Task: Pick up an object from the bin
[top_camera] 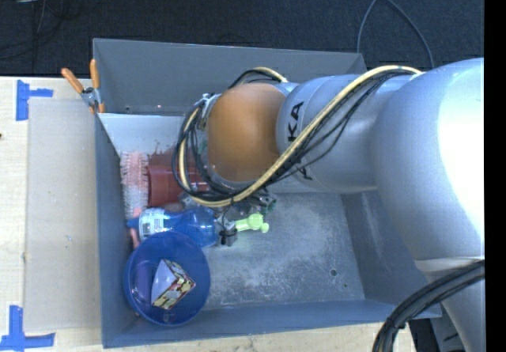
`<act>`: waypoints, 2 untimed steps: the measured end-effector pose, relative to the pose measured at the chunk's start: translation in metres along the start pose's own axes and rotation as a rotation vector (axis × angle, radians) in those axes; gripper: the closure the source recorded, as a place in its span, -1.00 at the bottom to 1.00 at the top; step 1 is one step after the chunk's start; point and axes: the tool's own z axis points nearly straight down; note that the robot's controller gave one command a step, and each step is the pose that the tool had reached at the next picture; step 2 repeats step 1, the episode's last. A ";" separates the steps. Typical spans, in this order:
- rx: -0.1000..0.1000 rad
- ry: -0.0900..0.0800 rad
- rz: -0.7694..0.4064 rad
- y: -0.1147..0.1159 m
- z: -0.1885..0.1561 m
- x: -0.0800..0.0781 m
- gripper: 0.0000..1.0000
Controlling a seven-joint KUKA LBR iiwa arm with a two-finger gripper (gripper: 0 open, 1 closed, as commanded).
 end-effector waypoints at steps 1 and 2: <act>-0.006 0.005 0.002 0.000 -0.013 0.003 1.00; -0.006 0.005 0.002 0.000 -0.013 0.003 1.00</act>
Offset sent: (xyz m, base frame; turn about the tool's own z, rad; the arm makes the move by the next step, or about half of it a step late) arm -0.0012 -0.0014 0.0244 0.0027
